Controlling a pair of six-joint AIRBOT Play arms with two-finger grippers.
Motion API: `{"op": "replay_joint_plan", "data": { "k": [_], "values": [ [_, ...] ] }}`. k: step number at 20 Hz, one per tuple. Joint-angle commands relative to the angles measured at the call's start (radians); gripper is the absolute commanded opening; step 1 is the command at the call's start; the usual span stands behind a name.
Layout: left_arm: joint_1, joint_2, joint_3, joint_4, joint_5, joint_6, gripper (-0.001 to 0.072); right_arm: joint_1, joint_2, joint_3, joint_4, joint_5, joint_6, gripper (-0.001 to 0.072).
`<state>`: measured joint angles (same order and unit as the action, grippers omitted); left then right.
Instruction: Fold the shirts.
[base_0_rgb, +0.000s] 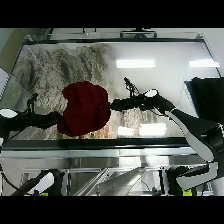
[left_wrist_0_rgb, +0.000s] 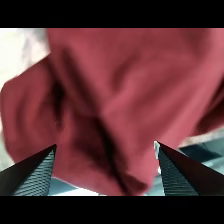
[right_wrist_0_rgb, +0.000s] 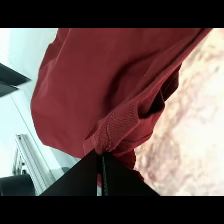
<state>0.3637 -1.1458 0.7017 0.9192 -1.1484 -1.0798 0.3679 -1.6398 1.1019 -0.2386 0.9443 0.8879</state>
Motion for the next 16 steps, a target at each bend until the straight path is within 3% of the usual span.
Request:
{"op": "replay_joint_plan", "data": {
  "k": [1, 3, 12, 16],
  "values": [
    [0.045, 0.016, -0.107, -0.002, 0.133, 0.002, 0.0679, -0.001, 0.002, 0.0, -0.005, 0.012, 0.002, 0.0013],
    [0.066, 0.016, -0.119, 0.0, 0.162, 0.003, 0.0556, -0.001, 0.002, 0.0, -0.005, 0.014, 0.002, 0.0013],
    [0.077, -0.008, -0.119, 0.027, 0.178, 0.032, 0.0556, -0.001, 0.002, 0.0, -0.004, 0.033, 0.002, 0.0013],
    [0.062, -0.111, -0.117, -0.053, 0.159, 0.066, 0.0554, -0.001, 0.002, 0.0, -0.004, 0.036, 0.002, 0.0013]
  ]
}}
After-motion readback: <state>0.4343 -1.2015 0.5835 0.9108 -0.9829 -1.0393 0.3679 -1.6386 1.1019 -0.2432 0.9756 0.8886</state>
